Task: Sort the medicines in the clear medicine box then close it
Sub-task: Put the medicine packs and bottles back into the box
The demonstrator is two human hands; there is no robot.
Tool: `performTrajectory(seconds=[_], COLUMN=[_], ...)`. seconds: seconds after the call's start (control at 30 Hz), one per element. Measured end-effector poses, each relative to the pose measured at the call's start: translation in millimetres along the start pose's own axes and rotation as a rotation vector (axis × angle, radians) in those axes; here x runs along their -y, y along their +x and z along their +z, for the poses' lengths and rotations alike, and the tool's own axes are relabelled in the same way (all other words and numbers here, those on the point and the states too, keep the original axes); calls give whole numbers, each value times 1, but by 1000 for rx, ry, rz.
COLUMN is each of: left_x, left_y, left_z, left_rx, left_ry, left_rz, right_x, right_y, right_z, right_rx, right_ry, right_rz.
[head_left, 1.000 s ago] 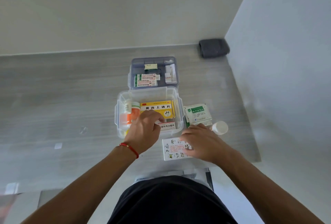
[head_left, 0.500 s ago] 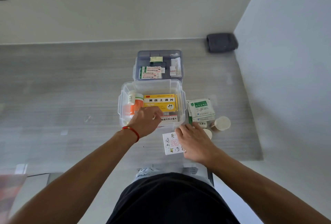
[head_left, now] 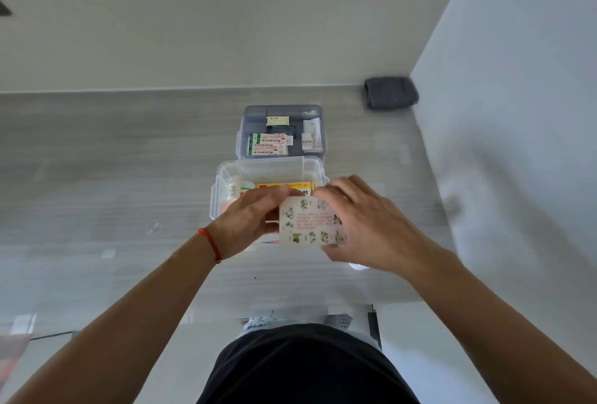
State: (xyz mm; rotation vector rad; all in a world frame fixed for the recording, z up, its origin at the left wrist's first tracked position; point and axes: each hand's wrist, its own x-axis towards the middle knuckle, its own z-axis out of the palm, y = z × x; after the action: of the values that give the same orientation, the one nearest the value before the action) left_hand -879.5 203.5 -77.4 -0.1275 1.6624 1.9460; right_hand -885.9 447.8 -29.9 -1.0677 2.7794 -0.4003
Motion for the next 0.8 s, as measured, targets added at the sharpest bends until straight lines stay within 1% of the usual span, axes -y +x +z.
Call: performTrajectory(seconds=[0.03,0.13,0.23,0.3,0.37,0.43,0.5,0.6,0.67,0.73,0.8], left_x=[-1,-2,1,7,15,21,27,31,31,29,28], left_y=[-2,-3,2,6,11,18,25,35,39,42,45], left_z=[-3,-17,-31,-37,-36,-31,-25,-22,-22,-21,-19], left_rx=[-6,-205,-336,-355,-309,-246,-199,-138,-87,-34,-5], left_ry=[35,223,359,455,568,697,767,769,696,634,649], left_rz=[33,112,83,61,36,2,-23,-87,-130,-150,-154], right_x=[0,4,2,-5,-13,-20,-25,-31,-36,-41,-49], right_y=[9,33,47,50,50,49,47,39,31,22,14], right_z=[1,12,25,30,33,34,34,34,36,39,41], right_rx=[-24,-40,-44,-129,-211,-249,-272,-325,-361,-377,-377], right_ry=[-1,17,154,266,343,406,454,515,530,548,560], right_rz=[-7,-21,48,132,236,323,371,415,429,457,501])
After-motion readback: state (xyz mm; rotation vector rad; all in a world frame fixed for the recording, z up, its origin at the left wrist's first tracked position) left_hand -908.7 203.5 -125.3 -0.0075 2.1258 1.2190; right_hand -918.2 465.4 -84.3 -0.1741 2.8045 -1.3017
